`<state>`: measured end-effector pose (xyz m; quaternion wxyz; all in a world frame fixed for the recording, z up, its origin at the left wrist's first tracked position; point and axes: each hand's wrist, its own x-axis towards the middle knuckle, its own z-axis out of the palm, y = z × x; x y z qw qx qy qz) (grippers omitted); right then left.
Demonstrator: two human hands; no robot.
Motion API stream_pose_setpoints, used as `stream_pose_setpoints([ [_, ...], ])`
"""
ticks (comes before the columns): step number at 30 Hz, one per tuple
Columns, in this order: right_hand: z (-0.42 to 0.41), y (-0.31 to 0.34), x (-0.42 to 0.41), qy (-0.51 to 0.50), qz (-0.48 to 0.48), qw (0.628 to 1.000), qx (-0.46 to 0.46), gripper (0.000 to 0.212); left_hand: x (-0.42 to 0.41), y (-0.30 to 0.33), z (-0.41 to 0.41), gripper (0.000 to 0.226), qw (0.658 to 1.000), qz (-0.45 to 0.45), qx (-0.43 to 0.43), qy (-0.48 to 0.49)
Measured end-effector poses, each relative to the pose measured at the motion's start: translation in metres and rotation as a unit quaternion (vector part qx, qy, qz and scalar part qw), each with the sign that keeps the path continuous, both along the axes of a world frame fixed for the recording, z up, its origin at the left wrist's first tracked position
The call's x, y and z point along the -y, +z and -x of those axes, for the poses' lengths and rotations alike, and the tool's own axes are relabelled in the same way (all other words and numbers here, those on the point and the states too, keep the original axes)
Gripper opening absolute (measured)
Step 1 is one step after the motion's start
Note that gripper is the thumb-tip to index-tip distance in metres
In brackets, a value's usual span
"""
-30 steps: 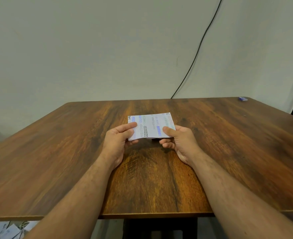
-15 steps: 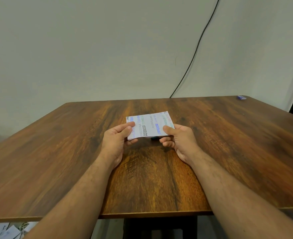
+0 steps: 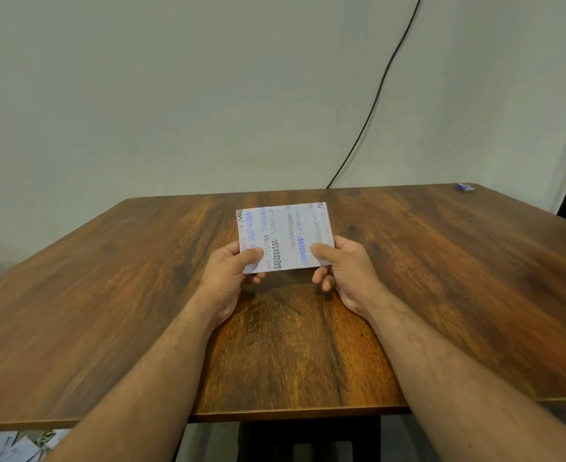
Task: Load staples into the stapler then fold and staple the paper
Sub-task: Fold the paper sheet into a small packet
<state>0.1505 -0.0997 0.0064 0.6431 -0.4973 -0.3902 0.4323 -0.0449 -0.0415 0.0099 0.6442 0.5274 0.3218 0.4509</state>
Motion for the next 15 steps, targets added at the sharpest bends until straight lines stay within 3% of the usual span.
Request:
stream_pose_setpoints([
  [4, 0.003, 0.004, 0.004, -0.084, 0.021, 0.995, 0.045, 0.016, -0.004, 0.002, -0.001, 0.022, 0.990, 0.060, 0.095, 0.086],
  [8, 0.008, 0.002, 0.006, -0.152, 0.015, 0.964, 0.218, 0.015, -0.003, 0.000, -0.002, 0.044, 0.988, 0.045, 0.084, 0.122],
  [12, 0.015, -0.001, 0.003, -0.225, -0.010, 0.846, 0.483, 0.027, -0.002, 0.002, 0.000, 0.085, 0.988, 0.032, 0.076, 0.131],
  [13, 0.018, -0.001, 0.002, -0.216, 0.000, 0.815, 0.538, 0.033, -0.001, 0.002, 0.000, 0.087, 0.988, 0.020, 0.067, 0.134],
  [15, 0.023, -0.002, -0.001, -0.188, 0.038, 0.756, 0.626, 0.046, 0.002, 0.002, -0.001, 0.066, 0.991, 0.007, 0.049, 0.126],
])
